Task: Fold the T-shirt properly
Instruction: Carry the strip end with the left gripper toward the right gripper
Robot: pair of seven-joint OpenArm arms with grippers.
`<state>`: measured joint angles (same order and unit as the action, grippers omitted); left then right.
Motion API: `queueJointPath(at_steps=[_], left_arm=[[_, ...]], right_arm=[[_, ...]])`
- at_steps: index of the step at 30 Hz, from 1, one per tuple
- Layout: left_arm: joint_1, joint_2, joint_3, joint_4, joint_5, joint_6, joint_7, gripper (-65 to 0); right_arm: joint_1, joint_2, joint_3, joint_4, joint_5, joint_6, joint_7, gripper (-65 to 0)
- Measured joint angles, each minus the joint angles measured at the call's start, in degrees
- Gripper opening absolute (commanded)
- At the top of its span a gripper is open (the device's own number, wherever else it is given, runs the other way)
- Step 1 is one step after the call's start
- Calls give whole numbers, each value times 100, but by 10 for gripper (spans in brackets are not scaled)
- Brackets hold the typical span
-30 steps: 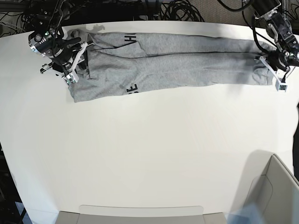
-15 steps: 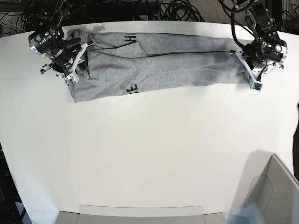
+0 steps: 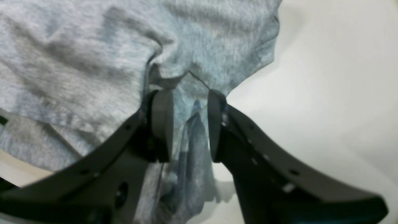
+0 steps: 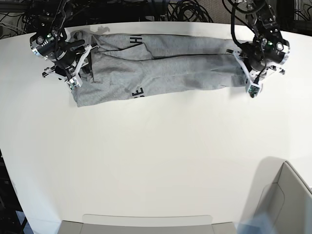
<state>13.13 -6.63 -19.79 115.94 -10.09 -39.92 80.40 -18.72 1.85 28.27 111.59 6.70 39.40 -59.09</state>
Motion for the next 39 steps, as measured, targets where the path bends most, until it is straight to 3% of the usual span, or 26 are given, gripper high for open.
queueJointPath(at_steps=[13,27,33,39], left_arm=[[83,402,708,-17,17,0,35,-650],[83,844,719,-17,87,0,39,-650],[83,1012,1639,-17,50,0,35,-650],[48,1073,1705,-17,22,0,39,-650]], right_arm=[[-2,-2,-2,0,0,0,-4,-457],[2,0,-2,0,0,2,-4,-457],[70,2,-2,-330,-7,2,-4,-457],[83,0,-2,-361,-17,2,-2,-457]])
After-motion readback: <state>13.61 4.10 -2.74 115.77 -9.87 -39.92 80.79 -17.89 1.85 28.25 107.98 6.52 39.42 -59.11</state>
